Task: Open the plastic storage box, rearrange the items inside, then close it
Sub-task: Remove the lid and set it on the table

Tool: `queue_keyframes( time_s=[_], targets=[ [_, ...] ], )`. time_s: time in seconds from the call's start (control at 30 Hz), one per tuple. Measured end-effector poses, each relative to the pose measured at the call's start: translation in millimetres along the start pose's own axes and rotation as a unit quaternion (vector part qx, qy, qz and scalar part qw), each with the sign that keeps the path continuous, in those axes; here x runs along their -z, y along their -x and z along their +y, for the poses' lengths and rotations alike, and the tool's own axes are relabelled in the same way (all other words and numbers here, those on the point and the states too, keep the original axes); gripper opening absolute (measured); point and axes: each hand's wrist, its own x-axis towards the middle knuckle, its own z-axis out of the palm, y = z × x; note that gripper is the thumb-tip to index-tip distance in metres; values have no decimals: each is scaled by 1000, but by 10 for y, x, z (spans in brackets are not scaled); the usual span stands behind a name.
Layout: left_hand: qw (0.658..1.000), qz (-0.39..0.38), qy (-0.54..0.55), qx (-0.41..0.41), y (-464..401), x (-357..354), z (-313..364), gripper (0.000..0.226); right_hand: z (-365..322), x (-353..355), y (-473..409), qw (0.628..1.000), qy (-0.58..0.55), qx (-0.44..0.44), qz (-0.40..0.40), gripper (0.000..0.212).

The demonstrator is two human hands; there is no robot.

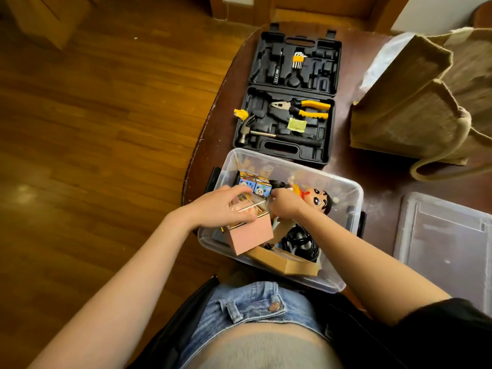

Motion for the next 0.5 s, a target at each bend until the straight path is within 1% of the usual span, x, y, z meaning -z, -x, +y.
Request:
queue_keyframes(
  time_s=[0.1,0.17,0.23,0.3,0.37,0.5],
  targets=[
    [1000,6,23,0,-8,-25,6,64,-45,-35,-56,1000,-4,-9,22,28],
    [999,10,39,-1,2,-30,-7,61,-64,-9,-91,1000,-25,-13,10,30],
    [998,10,54,-3,12,-25,-25,59,-69,-2,-103,999,-29,-13,-3,26],
    [997,9,74,-7,23,-18,-37,57,-64,-26,-109,1000,-3,-8,-5,22],
    [996,13,86,-14,33,-15,-41,60,-69,-58,-116,1000,22,-8,-13,25],
    [995,17,91,-20,56,-20,-45,62,-123,-80,-126,995,73,-19,-71,27]
  ],
)
